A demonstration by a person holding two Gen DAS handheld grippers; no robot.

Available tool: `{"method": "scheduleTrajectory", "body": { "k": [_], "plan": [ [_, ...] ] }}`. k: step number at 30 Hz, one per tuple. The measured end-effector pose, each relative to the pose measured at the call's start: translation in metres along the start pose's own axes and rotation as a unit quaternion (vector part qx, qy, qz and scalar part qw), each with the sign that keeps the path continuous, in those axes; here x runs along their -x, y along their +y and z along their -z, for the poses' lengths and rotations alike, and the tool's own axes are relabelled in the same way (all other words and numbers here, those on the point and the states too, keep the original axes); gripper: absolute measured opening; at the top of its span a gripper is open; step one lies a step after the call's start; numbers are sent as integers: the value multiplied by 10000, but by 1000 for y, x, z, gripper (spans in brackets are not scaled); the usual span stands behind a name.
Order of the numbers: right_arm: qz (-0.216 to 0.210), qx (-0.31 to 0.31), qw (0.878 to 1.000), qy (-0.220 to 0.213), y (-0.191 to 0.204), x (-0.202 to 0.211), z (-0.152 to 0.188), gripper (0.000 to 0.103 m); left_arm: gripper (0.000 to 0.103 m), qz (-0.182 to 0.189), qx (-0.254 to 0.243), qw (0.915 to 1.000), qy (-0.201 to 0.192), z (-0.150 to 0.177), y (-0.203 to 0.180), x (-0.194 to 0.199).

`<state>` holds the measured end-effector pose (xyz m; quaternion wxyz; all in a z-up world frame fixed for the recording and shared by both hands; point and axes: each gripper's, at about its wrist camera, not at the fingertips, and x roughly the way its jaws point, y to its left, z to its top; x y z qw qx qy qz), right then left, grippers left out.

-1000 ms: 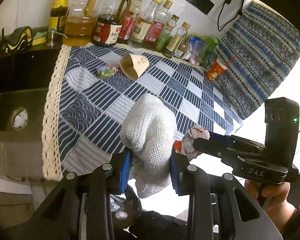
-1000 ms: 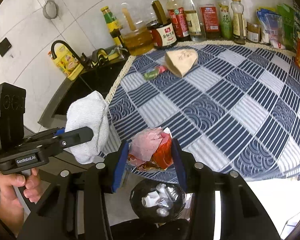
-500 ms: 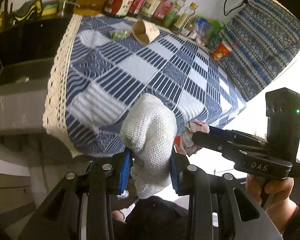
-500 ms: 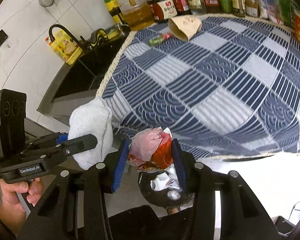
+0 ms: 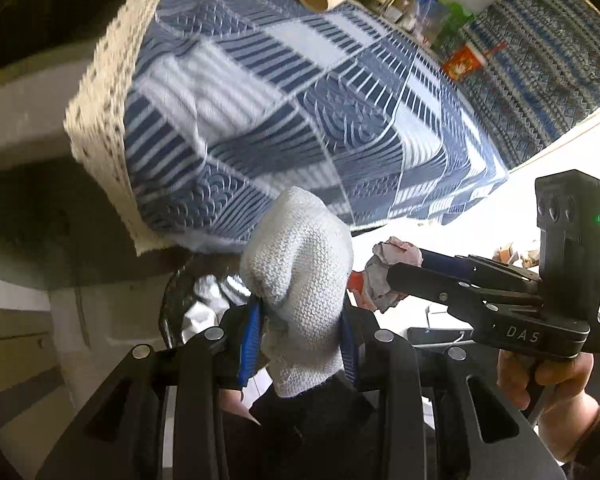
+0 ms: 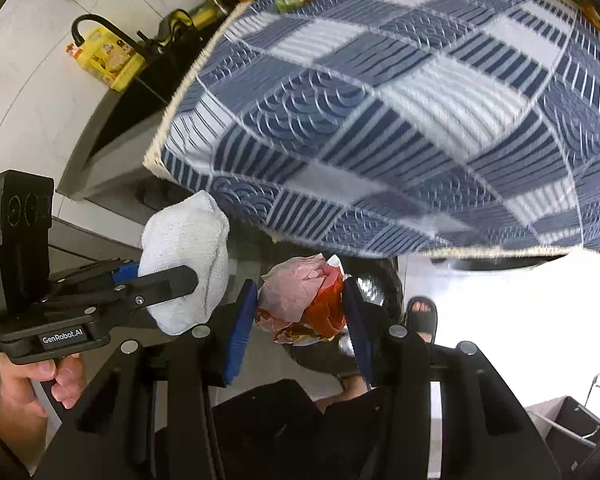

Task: Collect trash
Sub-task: 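Carry the white towel and red wrapper down over the black bin with both tools, then open both tools to drop the towel and wrapper into the bin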

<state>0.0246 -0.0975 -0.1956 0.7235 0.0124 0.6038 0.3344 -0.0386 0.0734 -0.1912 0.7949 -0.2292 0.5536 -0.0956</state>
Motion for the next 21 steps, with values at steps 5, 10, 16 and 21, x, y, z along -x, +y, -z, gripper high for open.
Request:
{"method": "scheduleTrajectory", "body": {
  "k": [5, 10, 16, 21],
  "plan": [
    [-28, -116, 9996, 254, -10, -15, 13, 45, 32, -40, 82, 9997, 238, 10, 9, -18],
    [-42, -159, 9984, 545, -17, -36, 25, 45, 32, -111, 205, 9983, 540, 22, 21, -42],
    [11, -282, 9970, 725, -28, -56, 37, 45, 32, -259, 279, 9955, 872, 30, 36, -67],
    [-59, -413, 9953, 877, -37, -72, 42, 45, 32, -307, 365, 9937, 1017, 30, 46, -82]
  ]
}}
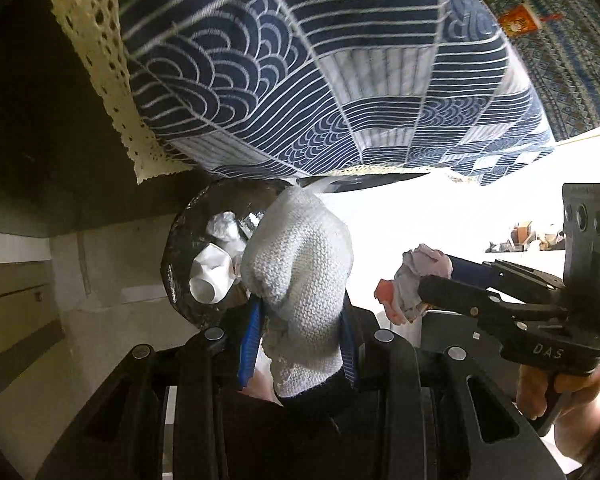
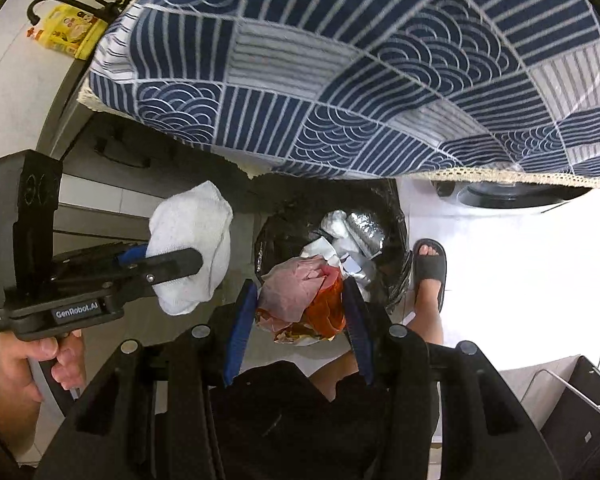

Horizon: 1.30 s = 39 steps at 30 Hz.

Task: Collect trash
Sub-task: 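Open both tools to drop the towel and wrapper into the bin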

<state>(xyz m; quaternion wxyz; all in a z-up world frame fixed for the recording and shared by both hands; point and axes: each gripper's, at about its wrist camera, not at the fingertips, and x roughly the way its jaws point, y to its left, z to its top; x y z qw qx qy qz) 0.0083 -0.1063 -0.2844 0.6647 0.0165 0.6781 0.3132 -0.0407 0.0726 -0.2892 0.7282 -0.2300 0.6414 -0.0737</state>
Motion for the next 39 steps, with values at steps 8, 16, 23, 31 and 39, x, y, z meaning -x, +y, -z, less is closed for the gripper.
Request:
{"method": "scheduleTrajectory", "body": {
  "k": [8, 16, 23, 31, 39],
  "plan": [
    [-20, -177, 9997, 157, -19, -19, -4, 46, 32, -90, 119, 9998, 148, -8, 7, -20],
    [-101, -222, 9995, 211, -25, -26, -7, 46, 32, -124, 147, 9996, 222, -14, 8, -30],
    [-393, -403, 9981, 232, -29, -28, -7, 69, 47, -334, 171, 9993, 80, -21, 8, -26],
    [-324, -493, 9982, 84, -30, -21, -8, 69, 50, -439, 228, 9987, 80, -27, 14, -21],
    [-126, -531, 9984, -143, -21, -1, -12, 69, 50, -442, 167, 9988, -89, -30, 6, 3]
  ]
}}
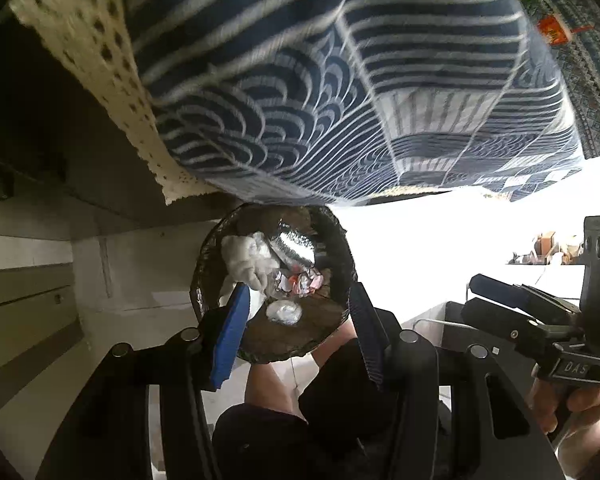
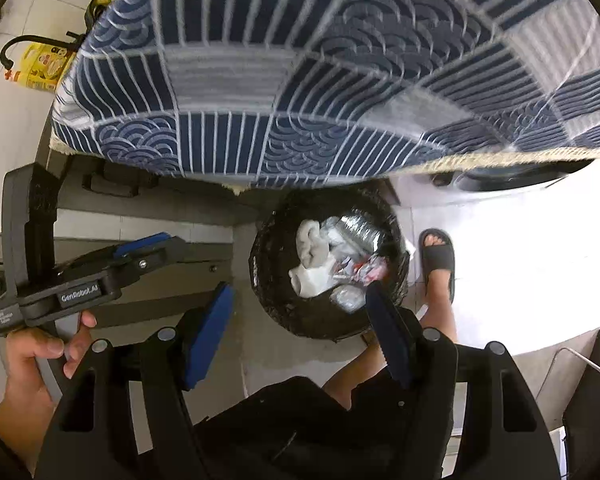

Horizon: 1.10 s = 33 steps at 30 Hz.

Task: Collect trash
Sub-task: 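Open both tools to drop the towel and wrapper into the bin, then raise both tools back up toward the paper cup and packet on the cloth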

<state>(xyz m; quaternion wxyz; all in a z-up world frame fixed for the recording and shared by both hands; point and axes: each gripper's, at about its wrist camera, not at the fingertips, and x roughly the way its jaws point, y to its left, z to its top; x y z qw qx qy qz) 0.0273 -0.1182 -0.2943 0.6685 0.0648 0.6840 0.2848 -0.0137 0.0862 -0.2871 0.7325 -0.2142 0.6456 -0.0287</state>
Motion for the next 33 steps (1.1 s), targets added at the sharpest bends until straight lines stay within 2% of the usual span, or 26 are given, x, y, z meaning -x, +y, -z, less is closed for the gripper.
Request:
{"method": "scheduleTrajectory", "body": {
  "k": [10, 11, 14, 19, 21, 22, 28, 30, 33],
  "plan": [
    [96, 216, 9980, -594, 26, 50, -1, 71, 50, 100, -257, 9990, -365, 0, -16, 47],
    [98, 221, 9977, -634, 28, 54, 0, 72, 55, 109, -274, 9988, -402, 0, -17, 51],
    [161, 239, 9966, -768, 34, 65, 2, 83, 56, 176, -333, 9978, -537, 1, -23, 66],
    [254, 270, 9934, -1081, 45, 87, 5, 83, 67, 229, -456, 9955, -794, 0, -31, 92],
    [260, 276, 9920, -1203, 49, 96, 6, 90, 78, 226, -497, 9943, -916, -1, -35, 104],
    [254, 269, 9912, -1272, 50, 101, 6, 97, 81, 172, -527, 9936, -985, -2, -37, 109],
    [329, 350, 9846, -1679, 57, 129, 6, 98, 82, 165, -626, 9889, -1338, -5, -42, 135],
    [366, 378, 9818, -1824, 60, 139, 3, 98, 94, 158, -633, 9875, -1435, -7, -44, 145],
    [394, 432, 9781, -1998, 64, 153, 0, 98, 94, 179, -686, 9848, -1584, -10, -48, 162]
  ]
}}
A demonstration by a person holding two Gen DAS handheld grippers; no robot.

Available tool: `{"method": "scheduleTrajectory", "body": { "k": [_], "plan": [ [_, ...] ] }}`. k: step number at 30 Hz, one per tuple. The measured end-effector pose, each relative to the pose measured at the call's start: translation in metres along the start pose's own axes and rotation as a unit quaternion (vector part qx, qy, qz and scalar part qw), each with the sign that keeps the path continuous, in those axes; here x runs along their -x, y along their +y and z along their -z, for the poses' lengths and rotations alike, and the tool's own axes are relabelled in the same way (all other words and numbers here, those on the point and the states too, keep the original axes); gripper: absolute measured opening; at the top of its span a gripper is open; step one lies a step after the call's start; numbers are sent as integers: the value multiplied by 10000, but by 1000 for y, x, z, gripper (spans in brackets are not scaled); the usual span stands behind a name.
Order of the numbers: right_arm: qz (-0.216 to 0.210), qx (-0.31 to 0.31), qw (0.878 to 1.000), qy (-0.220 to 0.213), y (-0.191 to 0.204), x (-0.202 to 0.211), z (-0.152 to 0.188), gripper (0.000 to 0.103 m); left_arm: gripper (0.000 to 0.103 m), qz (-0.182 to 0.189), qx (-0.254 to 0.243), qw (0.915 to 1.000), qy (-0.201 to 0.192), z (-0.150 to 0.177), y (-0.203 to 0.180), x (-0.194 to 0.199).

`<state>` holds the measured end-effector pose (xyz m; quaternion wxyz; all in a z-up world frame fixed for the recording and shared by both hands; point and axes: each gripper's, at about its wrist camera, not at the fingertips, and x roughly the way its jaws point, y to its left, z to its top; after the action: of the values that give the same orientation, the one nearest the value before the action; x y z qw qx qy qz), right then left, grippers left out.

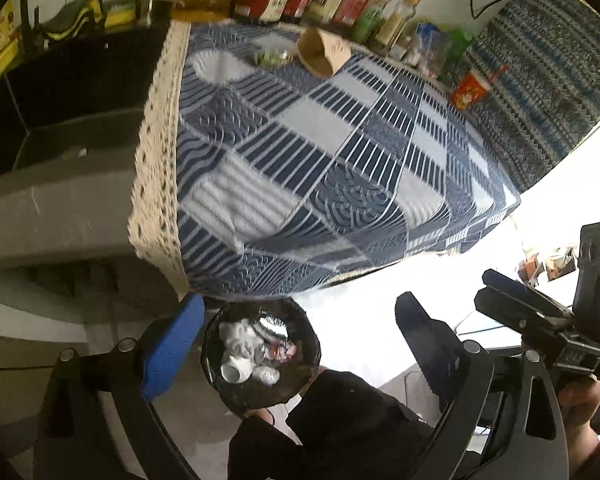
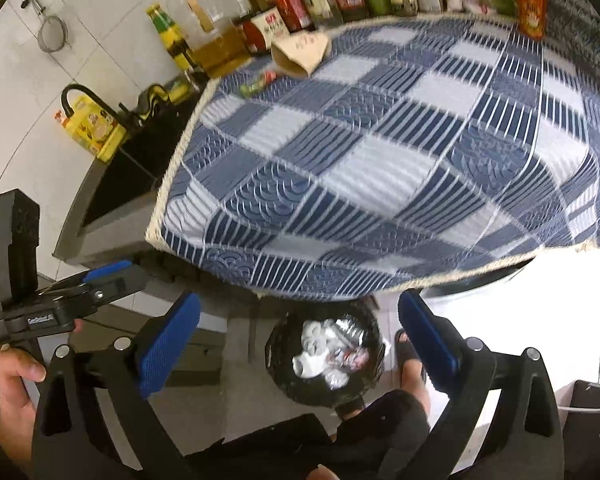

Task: Collect trash
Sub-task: 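Raise both tools back up toward the paper cup and packet on the cloth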

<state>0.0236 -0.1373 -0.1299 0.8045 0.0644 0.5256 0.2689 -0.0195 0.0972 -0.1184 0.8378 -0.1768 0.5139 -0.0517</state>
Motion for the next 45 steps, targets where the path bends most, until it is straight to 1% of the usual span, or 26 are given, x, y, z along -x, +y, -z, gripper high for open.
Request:
{"method": "scheduleTrajectory", "body": {
  "k": [2, 3, 9, 16, 20, 26, 32, 38, 45],
  "plan": [
    [-79, 30, 9999, -140, 0, 8, -8, 98, 94, -12, -68, 9999, -130, -5, -3, 9],
    [-79, 39, 9998, -182, 0, 11, -12, 98, 96, -32, -82, 9998, -195, -8, -3, 12],
    [-105, 154, 9991, -394, -1, 27, -40, 98, 96, 38, 5, 9986, -520, -26, -7, 28],
    [-147, 511, 9968, -600, -7, 35, -86, 98, 96, -129, 41, 9970, -768, -54, -15, 31],
    [-239, 649, 9955, -654, -13, 34, -118, 98, 96, -155, 206, 9959, -871, -74, -17, 29],
    [-373, 869, 9937, -609, -19, 24, -157, 98, 96, -242, 368, 9950, -897, -103, -21, 21],
    [-557, 1053, 9915, -512, -28, 5, -194, 98, 96, -379, 457, 9942, -900, -129, -27, 10],
    [-688, 1243, 9890, -398, -35, -18, -221, 98, 96, -505, 664, 9931, -822, -150, -24, -9],
    [-906, 1518, 9840, -202, -43, -50, -250, 98, 96, -716, 980, 9900, -719, -172, -15, -36]
  ]
}}
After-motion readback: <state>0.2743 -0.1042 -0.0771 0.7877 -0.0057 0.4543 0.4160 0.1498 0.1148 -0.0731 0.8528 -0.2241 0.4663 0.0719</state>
